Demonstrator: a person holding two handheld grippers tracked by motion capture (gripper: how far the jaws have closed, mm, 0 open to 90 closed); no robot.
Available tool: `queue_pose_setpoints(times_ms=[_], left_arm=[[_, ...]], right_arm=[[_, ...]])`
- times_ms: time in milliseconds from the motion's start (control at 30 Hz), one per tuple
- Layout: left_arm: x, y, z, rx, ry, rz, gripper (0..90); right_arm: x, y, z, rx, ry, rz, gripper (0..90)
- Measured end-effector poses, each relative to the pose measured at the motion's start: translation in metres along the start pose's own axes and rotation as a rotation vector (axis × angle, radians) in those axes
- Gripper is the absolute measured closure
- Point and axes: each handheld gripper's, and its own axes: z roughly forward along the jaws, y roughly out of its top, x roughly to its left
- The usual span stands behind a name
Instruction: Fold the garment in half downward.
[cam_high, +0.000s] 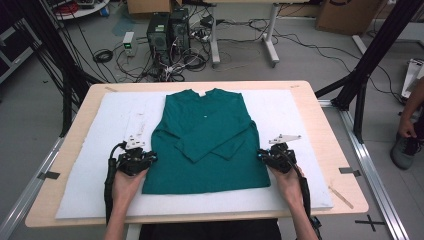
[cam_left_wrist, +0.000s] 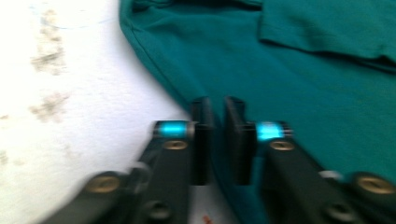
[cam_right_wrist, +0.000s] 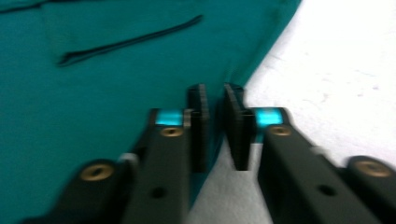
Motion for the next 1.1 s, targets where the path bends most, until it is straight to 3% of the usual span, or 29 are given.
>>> queue_pose_setpoints(times_ms=[233, 433, 600, 867, 1033, 1100], left_arm=[[0.003, -0.003, -0.005, 0.010, -0.042, 0.004, 86.9], [-0.002, -0.015, -0.017, 0.006, -0.096, 0.011, 86.9], [-0.011, -0.028, -0.029, -0.007, -0.116, 0.027, 86.9], [-0.027, -0.047, -0.048, -0.002, -0.140, 0.074, 86.8], [-0.031, -0.054, -0.056, -0.003, -0.170, 0.062, 86.5], [-0.030, -0.053, -0.055, -0.013, -0.162, 0.056, 83.2]], right_arm=[[-0.002, -0.004, -0.005, 0.002, 0.024, -0.002, 89.0], [0.000, -0.018, -0.018, -0.009, 0.057, -0.015, 89.0], [0.014, -0.037, -0.036, -0.020, 0.062, -0.044, 88.7], [0.027, -0.063, -0.057, -0.035, 0.091, -0.041, 88.7], [0.032, -0.071, -0.064, -0.026, 0.109, -0.049, 88.3], [0.032, -0.073, -0.066, -0.030, 0.112, -0.051, 85.2]])
